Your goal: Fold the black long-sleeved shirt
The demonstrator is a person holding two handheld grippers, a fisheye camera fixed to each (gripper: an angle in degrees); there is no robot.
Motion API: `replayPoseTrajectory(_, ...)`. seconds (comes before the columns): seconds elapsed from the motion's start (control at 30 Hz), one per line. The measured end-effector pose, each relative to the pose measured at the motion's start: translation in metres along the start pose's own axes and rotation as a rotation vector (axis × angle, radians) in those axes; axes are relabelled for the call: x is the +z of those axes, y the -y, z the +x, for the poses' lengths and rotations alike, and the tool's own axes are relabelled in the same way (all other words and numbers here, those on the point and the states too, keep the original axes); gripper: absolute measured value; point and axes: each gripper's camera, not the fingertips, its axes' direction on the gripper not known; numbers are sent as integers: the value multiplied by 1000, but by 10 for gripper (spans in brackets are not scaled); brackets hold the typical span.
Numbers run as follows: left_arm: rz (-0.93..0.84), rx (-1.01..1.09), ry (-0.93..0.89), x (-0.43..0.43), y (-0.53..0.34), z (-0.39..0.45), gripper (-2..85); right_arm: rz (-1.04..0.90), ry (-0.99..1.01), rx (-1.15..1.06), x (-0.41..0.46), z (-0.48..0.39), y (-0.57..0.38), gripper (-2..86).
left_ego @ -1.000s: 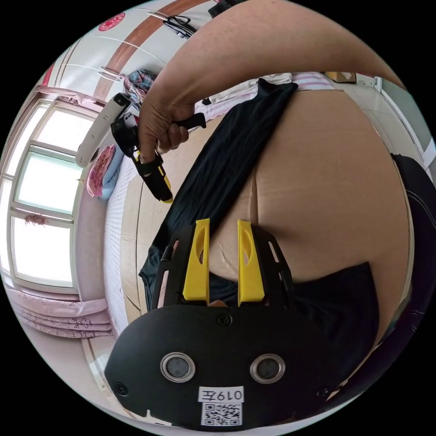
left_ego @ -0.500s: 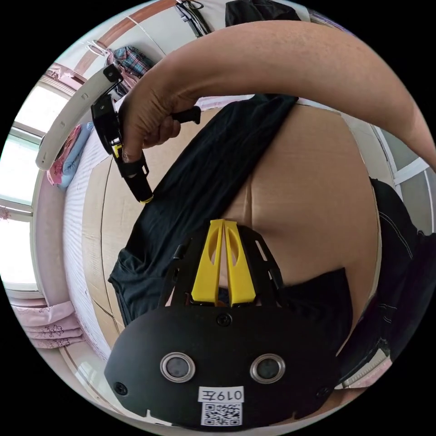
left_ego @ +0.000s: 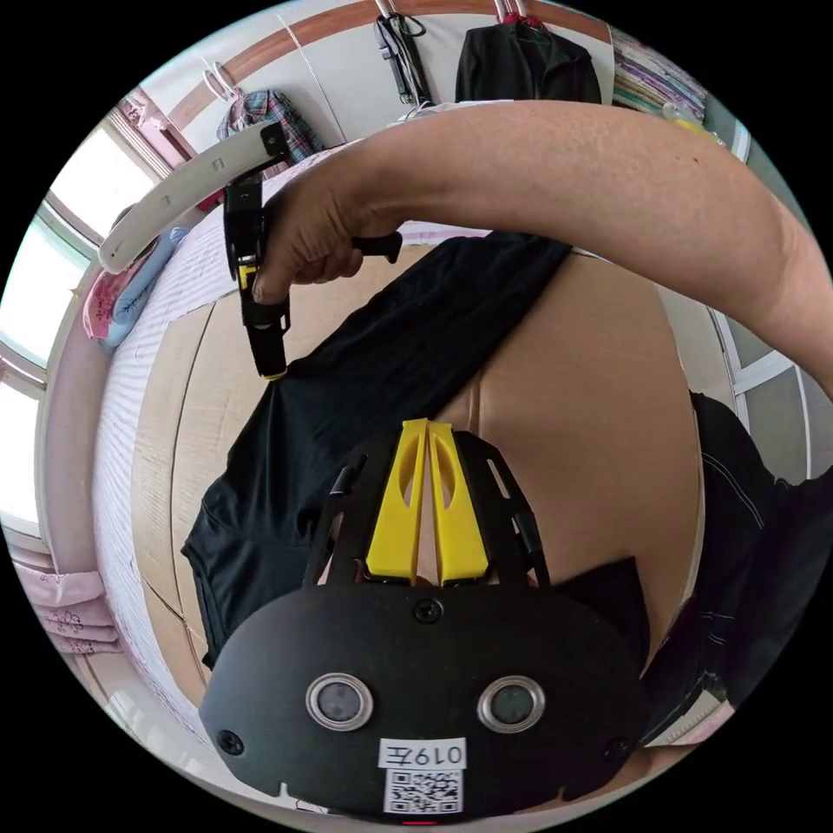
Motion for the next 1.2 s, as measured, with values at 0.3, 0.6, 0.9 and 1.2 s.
replayPoseTrajectory(0.3, 213, 79, 197, -45, -73, 29, 36, 80, 74, 20, -52, 36, -49, 72)
replayPoseTrajectory(0.6, 10, 345, 346, 0, -18, 84, 39, 12, 101, -6, -57, 49, -79, 82)
replayPoseTrajectory(0.9, -52, 267, 332, 11, 18, 95, 10, 43, 69, -24, -86, 64, -93, -9)
replayPoseTrajectory(1.2, -46, 264, 342, 18, 29, 121, 8, 80, 45, 49, -113, 81, -108, -9)
